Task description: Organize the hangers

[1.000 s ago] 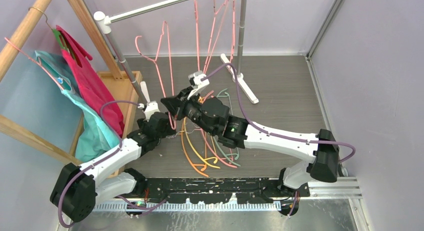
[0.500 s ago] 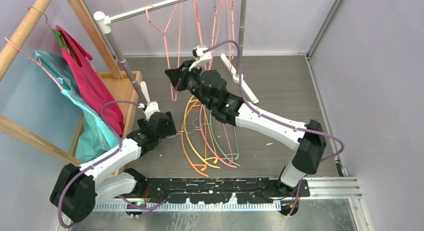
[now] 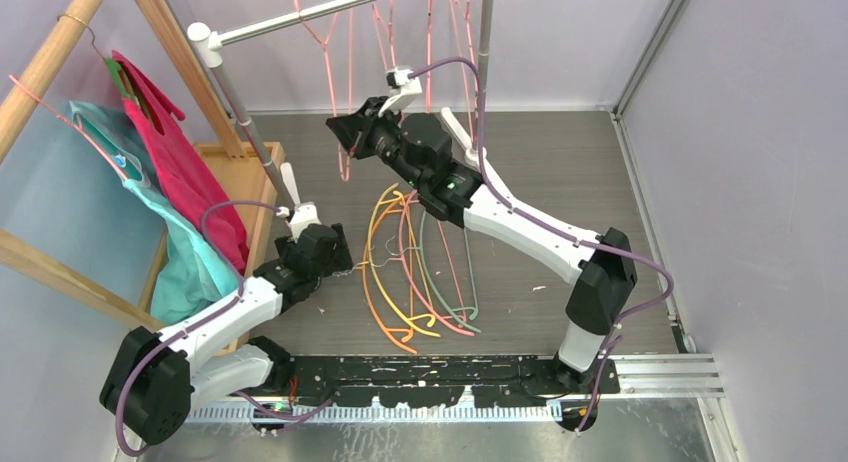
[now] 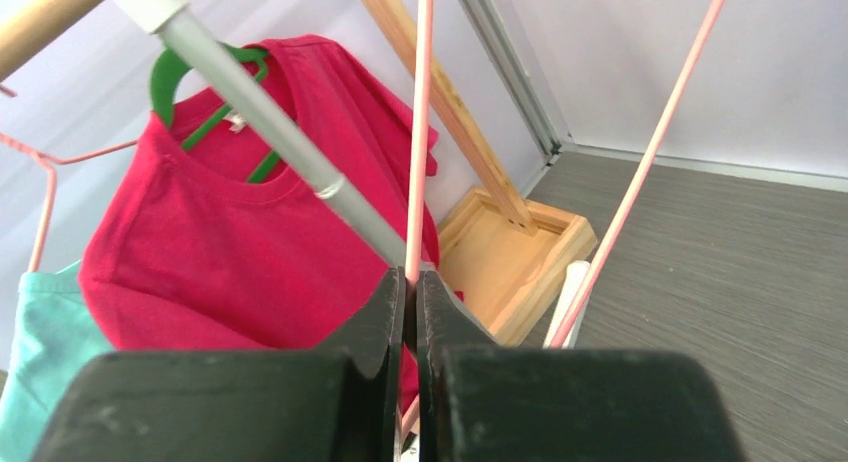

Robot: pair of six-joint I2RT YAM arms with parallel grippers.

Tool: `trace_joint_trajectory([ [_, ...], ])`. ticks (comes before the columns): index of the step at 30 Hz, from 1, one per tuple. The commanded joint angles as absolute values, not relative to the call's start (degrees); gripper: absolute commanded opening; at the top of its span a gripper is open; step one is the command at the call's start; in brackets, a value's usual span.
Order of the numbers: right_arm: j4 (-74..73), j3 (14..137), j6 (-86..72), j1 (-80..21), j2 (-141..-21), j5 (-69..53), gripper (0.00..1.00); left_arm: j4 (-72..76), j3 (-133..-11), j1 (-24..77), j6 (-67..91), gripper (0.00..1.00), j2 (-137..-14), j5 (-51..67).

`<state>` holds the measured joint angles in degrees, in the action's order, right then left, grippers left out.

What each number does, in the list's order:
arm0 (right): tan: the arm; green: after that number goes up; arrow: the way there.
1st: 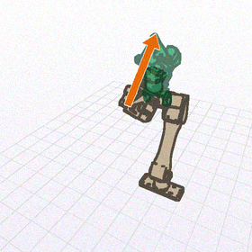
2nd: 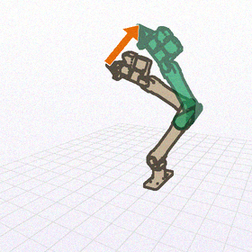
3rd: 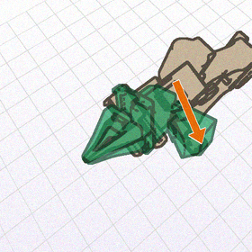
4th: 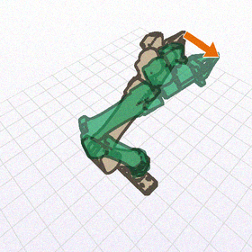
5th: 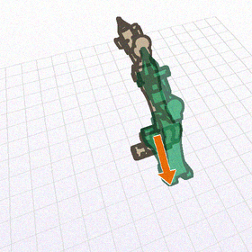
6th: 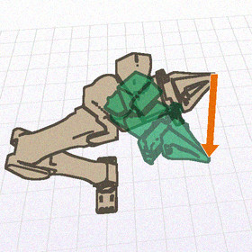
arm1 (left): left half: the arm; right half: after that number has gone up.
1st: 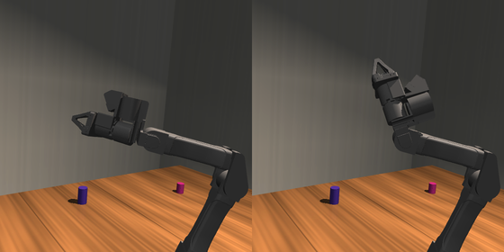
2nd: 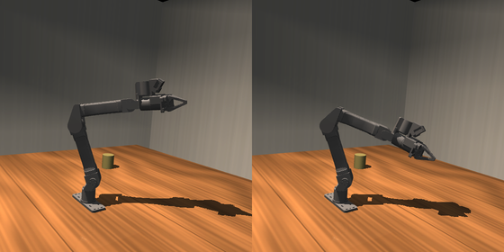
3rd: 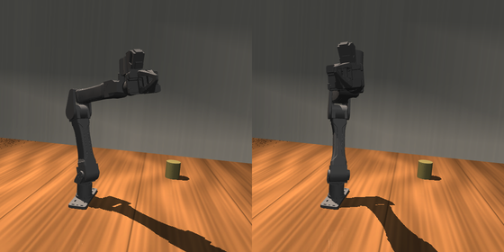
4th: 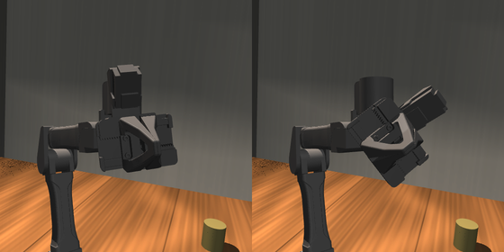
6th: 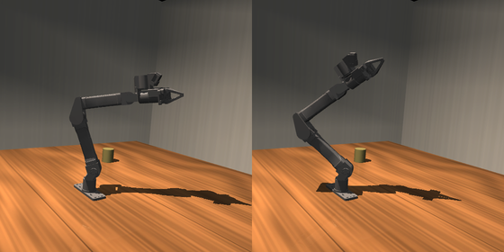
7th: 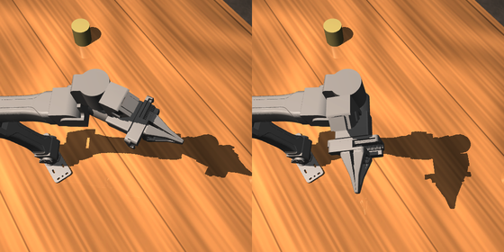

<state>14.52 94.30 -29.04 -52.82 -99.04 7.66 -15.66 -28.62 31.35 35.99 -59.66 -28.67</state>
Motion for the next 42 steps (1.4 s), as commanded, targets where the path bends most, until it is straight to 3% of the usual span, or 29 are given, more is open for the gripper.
trace_joint_trajectory([
  [1, 18.6, 91.7, -33.3, -49.1, -96.7, 4.7, 0.01, -13.9, -28.6, 31.0, 35.0, 0.98, -59.4, -30.3],
  [16, 23.5, 79.7, -39.1, -36.3, -88.0, 3.4, 0.01, -14.1, -29.5, 31.0, 35.1, 0.98, -61.3, -30.7],
  [37, 26.3, 79.6, -45.8, -22.3, -90.4, -5.0, 0.02, -14.9, -30.3, 31.0, 34.9, 0.98, -62.3, -32.0],
  [42, 26.0, 78.5, -45.7, -22.3, -89.6, -6.9, 0.29, -15.1, -30.5, 31.0, 34.8, 0.98, -62.1, -32.0],
])
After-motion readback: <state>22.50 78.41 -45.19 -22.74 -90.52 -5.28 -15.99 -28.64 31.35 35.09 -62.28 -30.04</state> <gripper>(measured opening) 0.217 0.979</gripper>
